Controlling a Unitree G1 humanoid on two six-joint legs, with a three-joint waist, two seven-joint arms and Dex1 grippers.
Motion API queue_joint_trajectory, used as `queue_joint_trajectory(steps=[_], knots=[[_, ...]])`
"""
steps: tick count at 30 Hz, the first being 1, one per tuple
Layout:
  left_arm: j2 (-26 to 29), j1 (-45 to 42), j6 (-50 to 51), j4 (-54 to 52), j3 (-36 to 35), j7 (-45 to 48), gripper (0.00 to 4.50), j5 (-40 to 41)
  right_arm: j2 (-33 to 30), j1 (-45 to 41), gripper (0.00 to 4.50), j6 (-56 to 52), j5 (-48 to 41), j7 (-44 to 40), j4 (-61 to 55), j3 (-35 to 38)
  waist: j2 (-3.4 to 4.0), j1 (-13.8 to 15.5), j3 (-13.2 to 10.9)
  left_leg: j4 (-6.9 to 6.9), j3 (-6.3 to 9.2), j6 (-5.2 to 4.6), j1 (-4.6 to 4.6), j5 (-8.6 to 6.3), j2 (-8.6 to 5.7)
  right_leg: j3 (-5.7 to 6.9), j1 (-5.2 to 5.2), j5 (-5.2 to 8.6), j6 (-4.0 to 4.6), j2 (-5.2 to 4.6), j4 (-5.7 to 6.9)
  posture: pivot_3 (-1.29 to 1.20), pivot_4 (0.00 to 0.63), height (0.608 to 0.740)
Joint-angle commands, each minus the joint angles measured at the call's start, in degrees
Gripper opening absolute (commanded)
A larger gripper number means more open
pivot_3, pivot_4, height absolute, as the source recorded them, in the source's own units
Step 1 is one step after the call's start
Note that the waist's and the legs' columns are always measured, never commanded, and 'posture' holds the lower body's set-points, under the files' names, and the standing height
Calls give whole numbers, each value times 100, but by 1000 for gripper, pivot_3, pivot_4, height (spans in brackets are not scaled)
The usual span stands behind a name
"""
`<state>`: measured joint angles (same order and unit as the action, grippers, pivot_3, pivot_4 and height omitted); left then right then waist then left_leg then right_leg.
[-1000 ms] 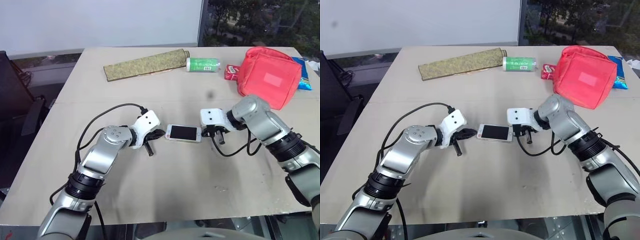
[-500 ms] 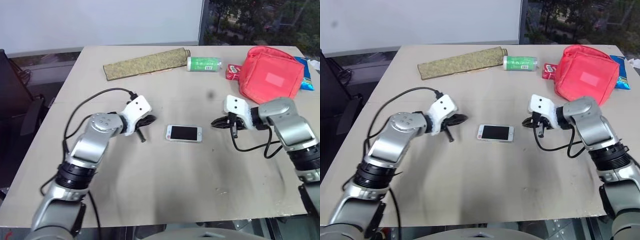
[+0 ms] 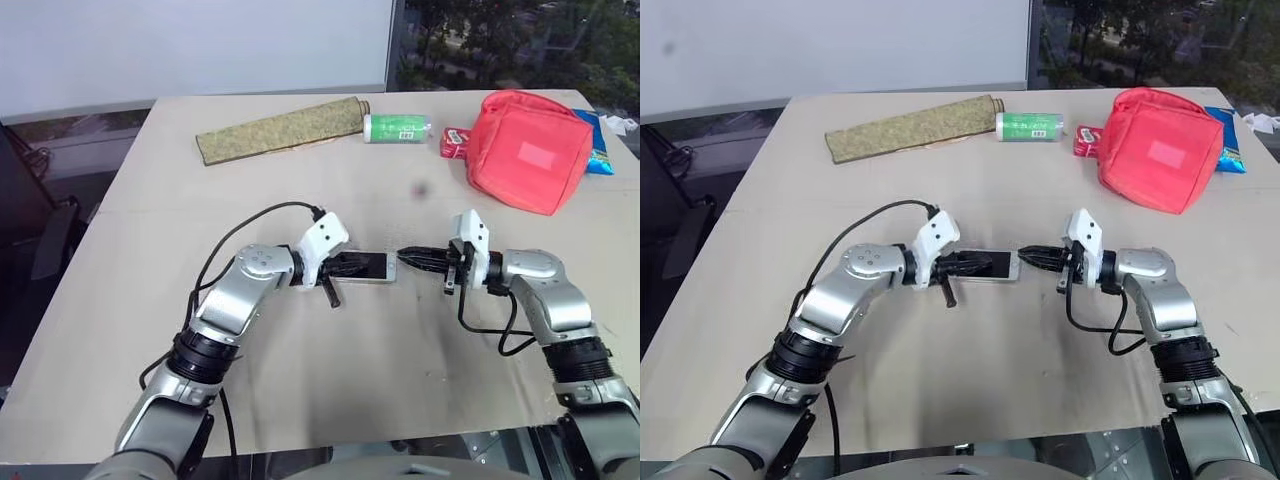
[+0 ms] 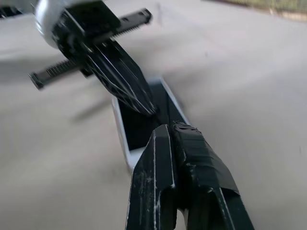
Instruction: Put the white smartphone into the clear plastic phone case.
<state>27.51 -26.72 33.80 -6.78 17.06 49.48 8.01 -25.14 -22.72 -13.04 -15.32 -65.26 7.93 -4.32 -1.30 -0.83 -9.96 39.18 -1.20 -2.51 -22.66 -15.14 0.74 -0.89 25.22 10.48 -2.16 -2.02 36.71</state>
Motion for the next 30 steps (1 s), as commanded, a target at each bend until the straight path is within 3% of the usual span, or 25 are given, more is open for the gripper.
queue_joint_trajectory(steps=[1, 17, 30], knots=[[56, 81, -43, -2, 63, 5, 0, -54, 90, -59, 50, 369, 5, -16, 226, -74, 0, 2, 0, -1, 0, 0, 0, 0, 0, 0, 0, 0, 0, 0, 1, 0, 150, 740], [190, 218, -29, -37, 22, -60, 0, -52, 222, -293, 50, 795, 398, -113, 1309, -551, 0, -23, 4, -1, -8, 0, 39, 0, 14, -8, -28, 6, 8, 9, 3, 0, 150, 740], [209, 276, 2, -74, -7, -133, 0, -43, 192, -462, 50, -486, 1429, 30, 1562, -1784, -24, -147, 93, -21, -13, 2, 173, -2, 52, -17, -141, 34, 10, 18, 0, 0, 150, 740]])
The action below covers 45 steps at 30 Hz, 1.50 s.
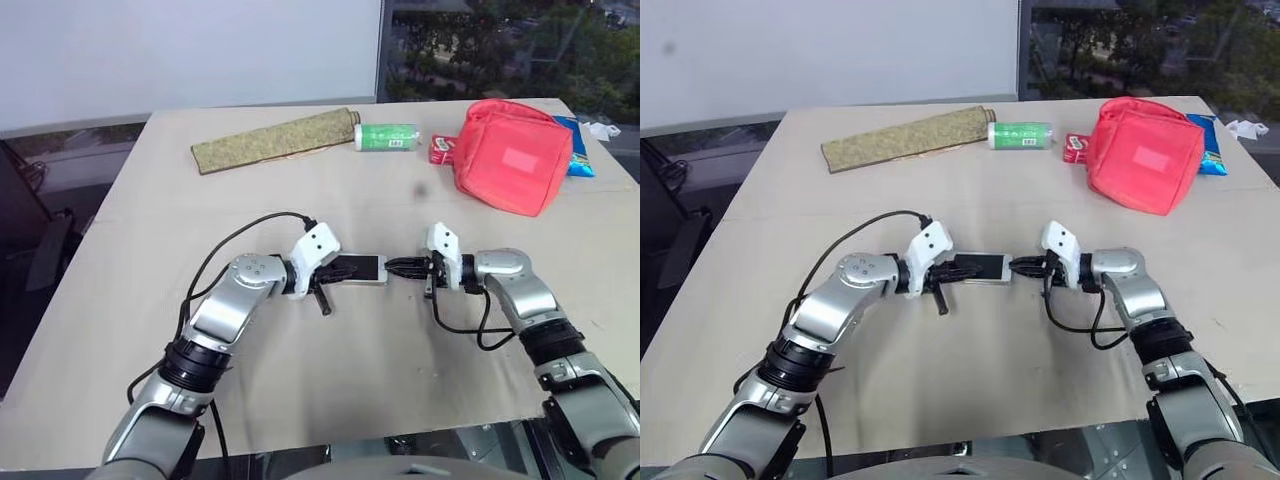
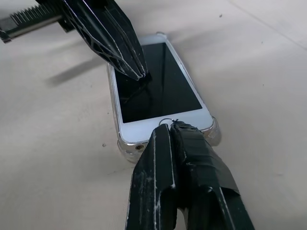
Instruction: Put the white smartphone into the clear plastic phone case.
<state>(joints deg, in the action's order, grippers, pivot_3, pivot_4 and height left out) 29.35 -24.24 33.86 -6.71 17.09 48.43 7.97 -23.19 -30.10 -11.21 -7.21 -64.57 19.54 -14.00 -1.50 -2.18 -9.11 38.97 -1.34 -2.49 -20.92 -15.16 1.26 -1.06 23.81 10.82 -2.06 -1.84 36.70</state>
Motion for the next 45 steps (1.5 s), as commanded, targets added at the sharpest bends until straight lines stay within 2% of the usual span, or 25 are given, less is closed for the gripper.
queue_joint_trajectory(steps=[1, 8, 14, 19, 26, 36, 45], knots=[[29, 39, 0, -90, -12, -34, 0, -37, -29, 246, 50, -764, 705, -51, 385, -919, -1, -22, 20, -8, 1, 1, 18, 0, 0, -1, -10, 2, 2, -2, -2, 0, 150, 740], [22, 83, 4, -105, -12, -78, 0, -40, -190, 124, 50, -852, 1210, 49, 360, -1332, -16, -18, 115, -68, 7, 1, 52, 0, -3, 0, -11, 22, 33, 3, -5, 0, 150, 740], [19, 119, -17, -101, -1, -126, 0, -41, -280, 154, 50, -423, 1390, -44, 249, -1465, -15, -7, 121, -78, 11, 1, 57, 0, -3, 5, -12, 29, 43, 2, -6, 0, 150, 740], [4, 164, -39, -94, 22, -159, 0, -46, -373, 349, 50, -206, 1056, -584, -47, -1400, -12, 6, 123, -84, 13, 2, 51, -1, -4, 10, -12, 30, 41, -4, -22, 0, 150, 740], [0, 204, -51, -104, 53, -161, 0, -50, -416, 415, 50, 298, 1042, -824, -16, -1423, -20, 36, 156, -161, 16, 2, 35, -3, -9, 19, -10, 37, 37, -4, -98, 0, 150, 740], [-49, 341, 12, -203, 129, -185, 0, -46, -556, 521, 50, 688, 884, -1365, -110, -1464, -13, 104, 171, -174, 22, -13, 36, -51, -8, 21, -10, 84, 62, -8, -98, 0, 150, 740], [-68, 420, 46, -240, 170, -182, 0, -48, -415, 572, 50, 967, 497, -1450, -137, -1308, -9, 138, 191, -175, 36, -28, 35, -98, -4, 20, -11, 117, 79, -20, -96, 0, 150, 740]])
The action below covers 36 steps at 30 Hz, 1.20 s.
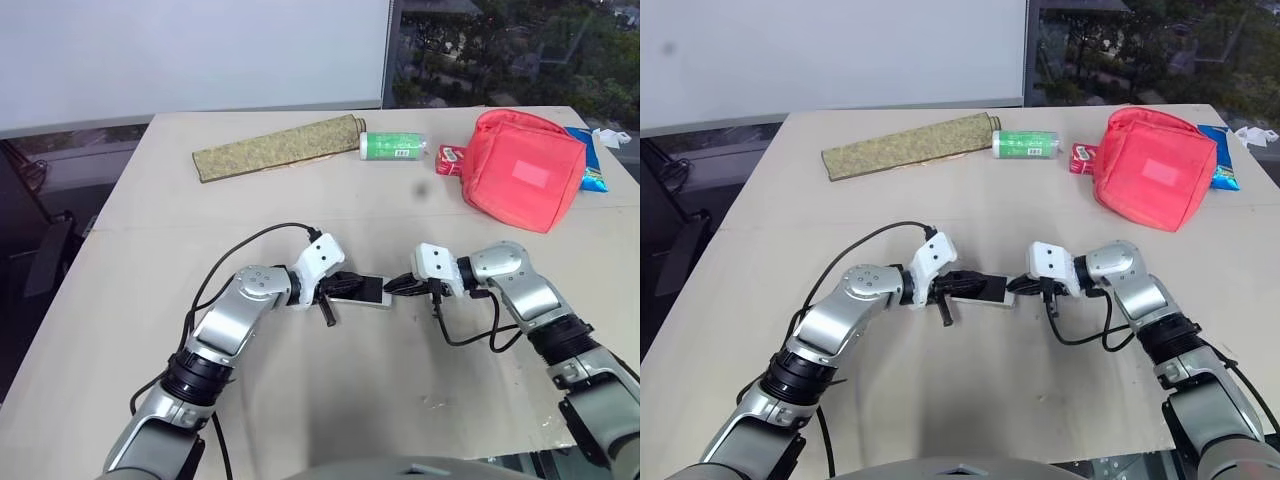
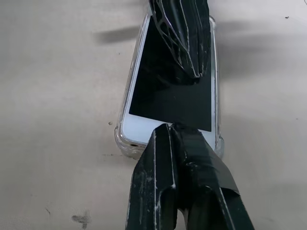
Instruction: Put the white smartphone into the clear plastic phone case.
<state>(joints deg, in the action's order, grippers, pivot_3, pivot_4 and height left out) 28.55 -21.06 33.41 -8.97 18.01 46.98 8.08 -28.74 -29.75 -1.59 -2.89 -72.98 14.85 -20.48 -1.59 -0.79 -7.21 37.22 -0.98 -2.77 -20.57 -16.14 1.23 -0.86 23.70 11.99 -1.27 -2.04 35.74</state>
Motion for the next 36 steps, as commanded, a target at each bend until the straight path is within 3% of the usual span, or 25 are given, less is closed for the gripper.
queue_joint_trajectory(steps=[1, 10, 14, 24, 29, 36], knots=[[8, 105, 94, -13, 82, -37, 0, -59, 171, 540, 50, 66, -4, -628, 346, -626, 0, -6, 0, 0, 1, -1, 0, -3, 1, 1, 0, 3, 1, 0, 0, 0, 150, 740], [2, 106, 92, 3, 109, -31, 0, -68, 471, 425, 50, 1167, -19, -393, 1048, -375, 13, -13, -8, -2, 9, -5, 8, -22, 11, 8, -1, 16, 8, 8, 11, 0, 150, 740], [5, 96, 80, 14, 123, -34, 0, -70, 557, 498, 50, 163, -384, -435, 811, -236, 17, -5, -12, 10, 2, -4, 11, -22, 11, 2, -3, 24, 21, 4, 17, 0, 150, 740], [13, 86, 64, 25, 122, -48, 0, -78, 411, 345, 50, -234, 187, 94, 1079, -405, 18, -3, -11, 20, -7, -3, 20, -21, 5, 0, -10, 23, 19, 5, 25, 0, 150, 740], [23, 94, 46, 27, 114, -48, 0, -87, 562, 217, 50, -1858, -84, 663, 1163, -127, 18, -9, -11, 20, -6, -3, 93, -21, 10, -6, -73, 37, -4, -1, 28, 0, 150, 740], [36, 127, 44, 5, 106, -57, 0, -92, 591, 234, 50, -2858, -299, 1044, 1100, 108, 39, 6, -3, 20, 5, 4, 95, -19, 8, 5, -72, 37, -4, -19, 28, 0, 150, 740]])
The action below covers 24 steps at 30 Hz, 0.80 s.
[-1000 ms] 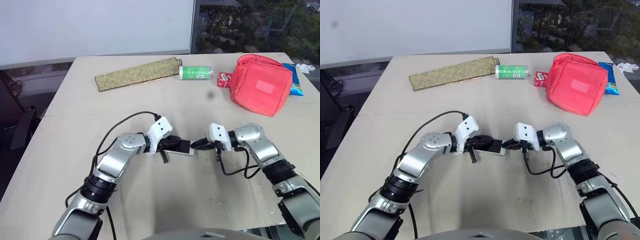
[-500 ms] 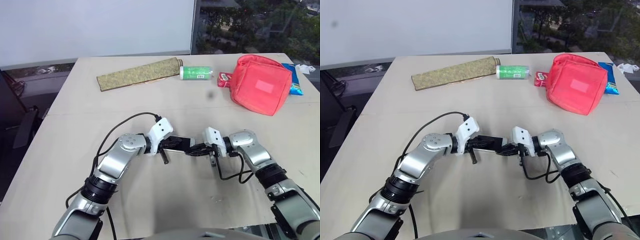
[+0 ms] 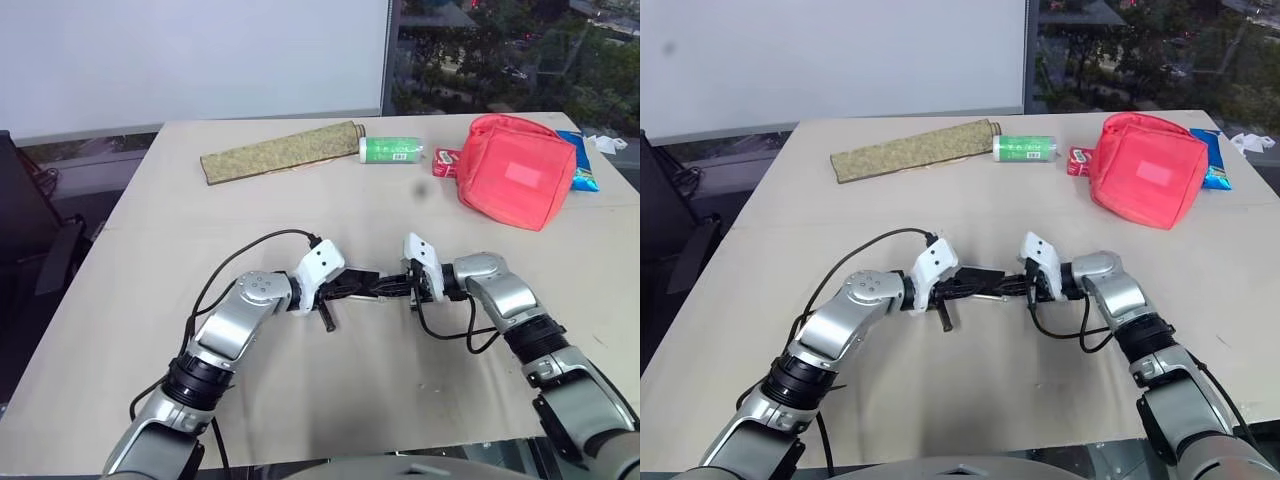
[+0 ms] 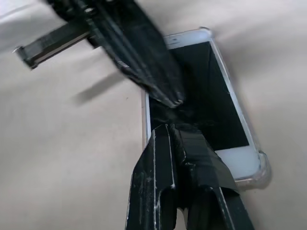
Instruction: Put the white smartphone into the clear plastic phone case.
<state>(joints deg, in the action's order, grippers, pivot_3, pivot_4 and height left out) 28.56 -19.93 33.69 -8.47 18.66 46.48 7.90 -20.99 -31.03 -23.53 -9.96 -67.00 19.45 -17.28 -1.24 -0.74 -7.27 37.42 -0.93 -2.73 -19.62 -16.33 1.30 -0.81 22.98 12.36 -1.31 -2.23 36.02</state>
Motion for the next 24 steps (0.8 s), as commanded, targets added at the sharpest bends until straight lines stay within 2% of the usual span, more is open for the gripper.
queue_joint_trajectory(steps=[1, 6, 8, 12, 16, 19, 20, 21, 23, 24], knots=[[31, 11, 15, -41, 41, -9, 0, -73, -243, 416, 50, -562, 428, 350, 550, -264, 6, 1, 7, 1, 0, 2, -1, 1, -2, 0, -1, 0, 0, -1, 0, 0, 150, 740], [17, -6, -11, 0, 47, -12, 0, -82, -540, 659, 50, 518, 665, -77, 269, -582, 10, 19, 11, 5, -4, 4, -6, 4, -7, 3, -3, -1, -4, 1, -1, 0, 150, 740], [17, -7, -32, 20, 48, -14, 0, -88, -588, 688, 50, 1124, 805, -31, 377, -641, 9, 16, 13, 5, -10, 4, -10, 4, -8, 6, -4, -2, -10, 12, -4, 0, 150, 740], [1, 10, -121, 48, -50, -61, 0, -63, -604, 623, 50, 1628, 971, 168, 598, -666, 5, 4, 16, -6, -24, 6, -18, 1, -10, 2, -5, 6, -23, 8, -18, 0, 150, 740], [-35, 79, -388, 24, -486, -70, 0, 220, -190, 704, 50, 2291, 40, -169, 458, -7, -5, 3, -16, -6, -17, 6, -19, 0, -8, 3, -4, 10, -28, -22, -19, 0, 150, 740], [-44, 445, -884, -233, -1182, 132, 0, 773, 5, 794, 50, 2528, -718, -312, 44, 645, 3, -2, -75, -6, -9, 7, -34, 1, -2, 12, 12, 9, -27, -22, -14, 0, 150, 740], [-3, 588, -1051, -313, -1371, 207, 0, 890, -23, 793, 50, 2462, -866, -367, -73, 771, 15, -12, -88, -7, -11, 7, -55, 1, -1, 11, 35, 4, -18, -23, -12, 0, 150, 740], [53, 733, -1189, -384, -1530, 271, 0, 972, -91, 802, 50, 2338, -976, -392, -193, 868, 19, -16, -102, -3, -13, 10, -114, 4, -2, 11, 92, -9, -3, -23, -5, 0, 150, 740], [152, 956, -1345, -465, -1754, 341, 0, 1079, -210, 827, 50, 2111, -1203, -466, -395, 1030, 25, 2, -118, -2, -14, 28, -167, 14, -3, 14, 142, -28, -16, -27, 1, 0, 150, 740], [256, 1143, -1407, -494, -1941, 422, 0, 1171, -332, 846, 289, 1921, -1369, -474, -529, 1187, 26, 8, -119, 0, -10, 32, -202, 16, -5, 20, 175, -29, -16, -32, 2, 0, 150, 740]])
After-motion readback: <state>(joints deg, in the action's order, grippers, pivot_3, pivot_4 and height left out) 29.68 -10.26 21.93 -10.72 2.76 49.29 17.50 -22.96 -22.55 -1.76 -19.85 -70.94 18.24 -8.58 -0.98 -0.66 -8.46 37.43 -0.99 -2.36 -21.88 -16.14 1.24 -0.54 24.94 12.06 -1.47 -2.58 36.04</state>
